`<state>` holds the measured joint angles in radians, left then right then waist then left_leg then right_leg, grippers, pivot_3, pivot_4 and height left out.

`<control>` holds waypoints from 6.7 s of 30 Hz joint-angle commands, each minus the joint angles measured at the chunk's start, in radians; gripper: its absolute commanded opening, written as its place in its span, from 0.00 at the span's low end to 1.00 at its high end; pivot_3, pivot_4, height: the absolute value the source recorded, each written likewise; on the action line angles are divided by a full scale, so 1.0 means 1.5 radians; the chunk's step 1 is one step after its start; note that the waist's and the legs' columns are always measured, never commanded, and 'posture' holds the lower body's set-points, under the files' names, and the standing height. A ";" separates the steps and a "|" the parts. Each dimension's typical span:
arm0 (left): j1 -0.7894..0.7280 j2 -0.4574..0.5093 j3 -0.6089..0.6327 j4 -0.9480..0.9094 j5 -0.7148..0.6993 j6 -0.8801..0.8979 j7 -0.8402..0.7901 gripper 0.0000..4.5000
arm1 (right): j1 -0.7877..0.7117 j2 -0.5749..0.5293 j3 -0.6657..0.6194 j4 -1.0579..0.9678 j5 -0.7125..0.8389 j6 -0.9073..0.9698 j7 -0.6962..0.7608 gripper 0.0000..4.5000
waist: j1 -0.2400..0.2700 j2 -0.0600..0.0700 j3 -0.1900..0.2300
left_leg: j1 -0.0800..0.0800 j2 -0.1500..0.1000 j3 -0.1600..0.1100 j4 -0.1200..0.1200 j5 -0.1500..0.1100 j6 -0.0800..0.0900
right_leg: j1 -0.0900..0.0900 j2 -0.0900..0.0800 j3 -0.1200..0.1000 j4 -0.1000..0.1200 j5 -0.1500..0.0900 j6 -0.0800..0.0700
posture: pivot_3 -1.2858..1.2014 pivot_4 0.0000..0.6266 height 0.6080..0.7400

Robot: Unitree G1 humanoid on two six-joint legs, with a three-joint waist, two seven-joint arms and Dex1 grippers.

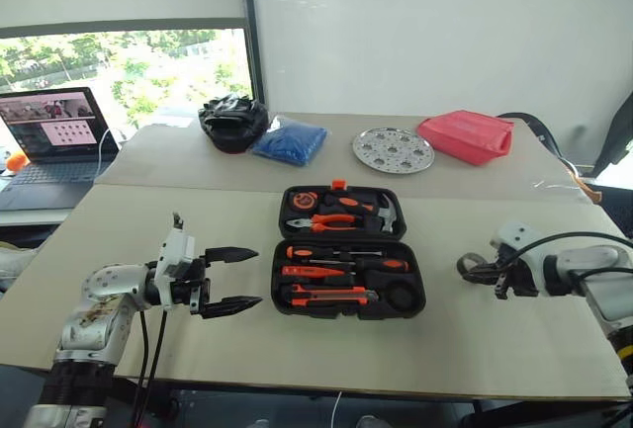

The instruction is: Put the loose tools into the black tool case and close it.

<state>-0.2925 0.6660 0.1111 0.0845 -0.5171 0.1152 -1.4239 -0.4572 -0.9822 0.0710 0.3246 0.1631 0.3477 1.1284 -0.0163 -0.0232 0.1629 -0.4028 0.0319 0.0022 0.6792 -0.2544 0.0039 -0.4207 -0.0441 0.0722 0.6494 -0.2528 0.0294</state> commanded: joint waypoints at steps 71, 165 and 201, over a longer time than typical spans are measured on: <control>-0.096 -0.117 -0.100 0.064 0.176 0.134 0.373 0.01 | -0.017 0.244 0.013 -0.014 -0.092 -0.274 -0.176 0.00 | -0.009 0.000 0.000 | 0.001 0.000 0.000 0.001 0.001 -0.002 | -0.001 0.000 0.001 0.007 0.001 -0.001 | 0.52 0.24 1.00; -0.101 -0.135 0.048 -0.024 0.014 0.272 0.312 0.01 | 0.100 0.297 -0.140 -0.318 0.134 -0.082 -0.134 0.00 | -0.008 -0.001 0.001 | -0.003 -0.001 -0.002 -0.001 0.003 -0.005 | -0.005 -0.001 0.000 0.006 0.001 -0.001 | 0.52 0.24 1.00; 0.100 0.005 0.000 0.080 0.107 -0.359 0.123 0.99 | 0.145 0.107 -0.040 0.176 -0.203 -1.098 -0.251 0.88 | -0.018 -0.001 0.001 | 0.014 0.001 0.000 -0.002 0.003 -0.004 | 0.012 0.000 0.001 0.003 0.001 -0.002 | 0.52 0.24 1.00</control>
<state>-0.1693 0.6302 0.0722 0.2425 -0.3080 -0.4940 -1.2261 -0.2630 -0.7802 0.0078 0.5672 -0.1463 -1.2778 0.7622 -0.0429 -0.0254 0.1646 -0.3817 0.0326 0.0026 0.6758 -0.2506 -0.0024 -0.4027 -0.0438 0.0737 0.6542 -0.2519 0.0268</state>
